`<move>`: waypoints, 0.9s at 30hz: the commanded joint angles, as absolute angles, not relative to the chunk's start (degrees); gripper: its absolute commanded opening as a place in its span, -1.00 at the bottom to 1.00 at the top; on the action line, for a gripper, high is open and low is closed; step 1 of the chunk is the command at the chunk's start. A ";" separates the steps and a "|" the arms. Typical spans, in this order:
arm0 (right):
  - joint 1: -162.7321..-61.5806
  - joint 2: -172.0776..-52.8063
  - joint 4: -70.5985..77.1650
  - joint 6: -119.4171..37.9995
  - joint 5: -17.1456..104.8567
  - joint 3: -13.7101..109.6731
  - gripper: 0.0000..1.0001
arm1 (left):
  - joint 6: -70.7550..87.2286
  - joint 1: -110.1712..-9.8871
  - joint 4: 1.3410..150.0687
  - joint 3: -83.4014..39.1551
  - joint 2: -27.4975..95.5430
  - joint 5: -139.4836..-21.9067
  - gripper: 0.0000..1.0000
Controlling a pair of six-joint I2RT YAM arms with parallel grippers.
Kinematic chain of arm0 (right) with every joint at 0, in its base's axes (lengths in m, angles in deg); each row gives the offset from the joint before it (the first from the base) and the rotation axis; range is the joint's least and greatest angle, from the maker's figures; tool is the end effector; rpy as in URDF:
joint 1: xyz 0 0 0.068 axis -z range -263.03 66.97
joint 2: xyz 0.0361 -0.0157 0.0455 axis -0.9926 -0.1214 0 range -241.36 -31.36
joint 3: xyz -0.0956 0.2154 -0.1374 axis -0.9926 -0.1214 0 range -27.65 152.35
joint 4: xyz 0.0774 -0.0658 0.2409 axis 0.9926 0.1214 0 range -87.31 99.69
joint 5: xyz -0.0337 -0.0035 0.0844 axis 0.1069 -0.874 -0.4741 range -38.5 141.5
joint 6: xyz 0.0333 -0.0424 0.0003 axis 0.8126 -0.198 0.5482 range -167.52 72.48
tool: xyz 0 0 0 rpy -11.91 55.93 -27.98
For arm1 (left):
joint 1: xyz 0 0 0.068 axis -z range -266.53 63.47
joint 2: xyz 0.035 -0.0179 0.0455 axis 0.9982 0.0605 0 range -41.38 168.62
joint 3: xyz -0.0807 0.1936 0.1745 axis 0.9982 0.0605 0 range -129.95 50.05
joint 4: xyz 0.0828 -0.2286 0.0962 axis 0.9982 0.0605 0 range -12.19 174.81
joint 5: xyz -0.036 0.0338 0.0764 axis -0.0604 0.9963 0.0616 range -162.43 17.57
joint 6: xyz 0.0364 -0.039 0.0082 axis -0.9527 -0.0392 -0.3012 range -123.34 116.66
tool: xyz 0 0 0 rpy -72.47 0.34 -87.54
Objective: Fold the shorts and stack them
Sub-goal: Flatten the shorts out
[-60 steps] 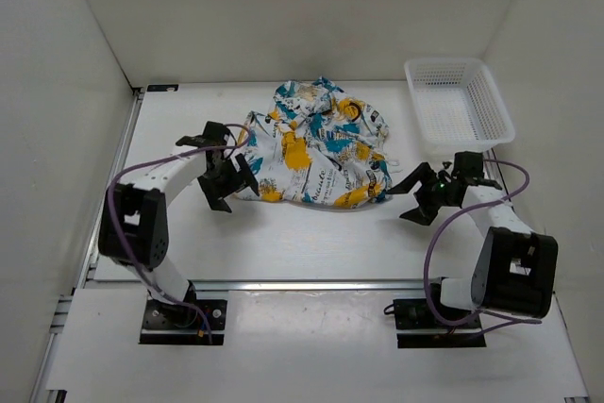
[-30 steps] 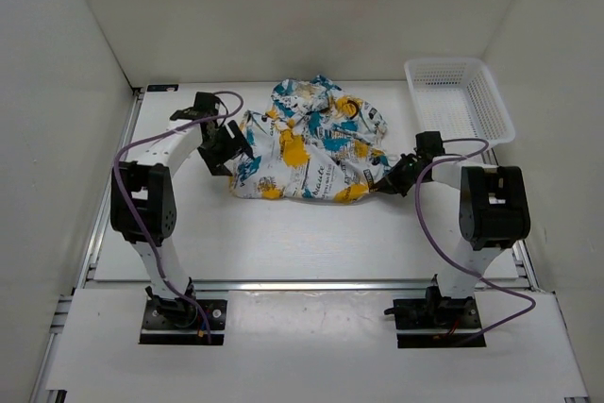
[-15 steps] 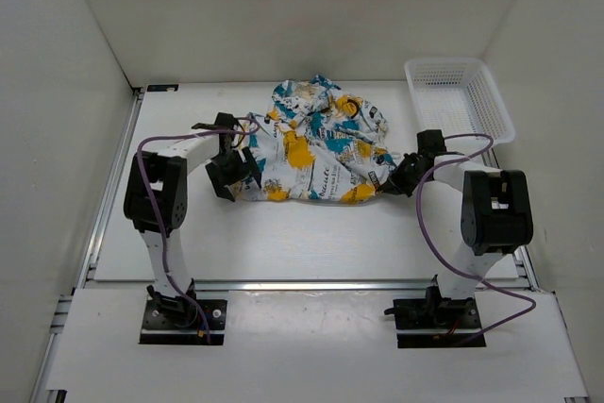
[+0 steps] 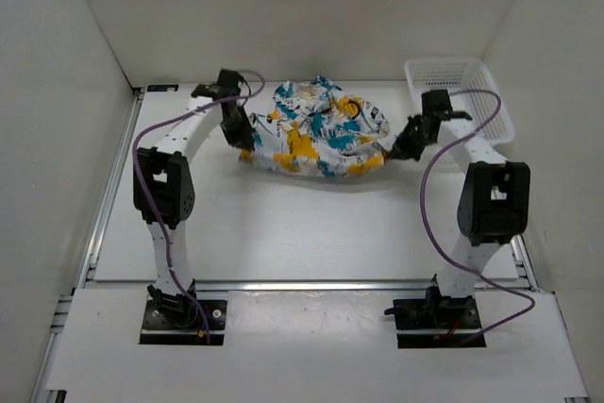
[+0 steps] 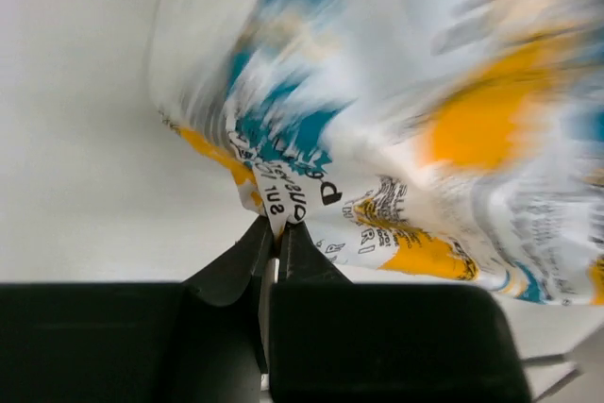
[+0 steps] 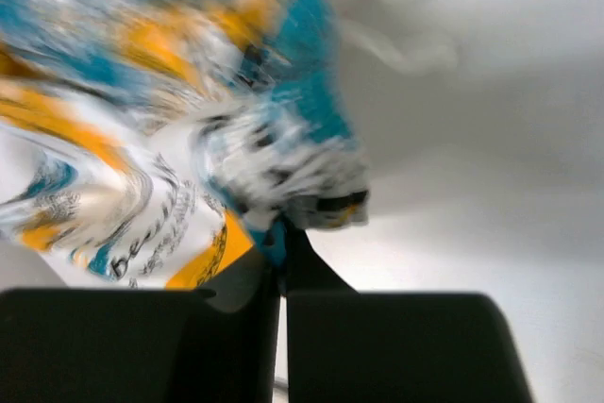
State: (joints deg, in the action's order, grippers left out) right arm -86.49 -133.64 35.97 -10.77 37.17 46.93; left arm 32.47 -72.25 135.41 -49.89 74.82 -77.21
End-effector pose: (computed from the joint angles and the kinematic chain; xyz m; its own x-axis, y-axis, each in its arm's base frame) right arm 0.3724 0.0316 0.2158 -0.8061 0.5320 -0.2592 0.3794 0.8007 0.4636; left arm 0.4053 -0.1062 0.2341 -0.9119 -0.3696 -0.1785 -0.3273 0.9172 -0.2274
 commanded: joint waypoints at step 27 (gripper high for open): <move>-91.91 -114.51 53.93 -25.38 46.92 50.50 -0.26 | 30.41 -81.08 130.98 -27.47 48.18 -74.98 -0.79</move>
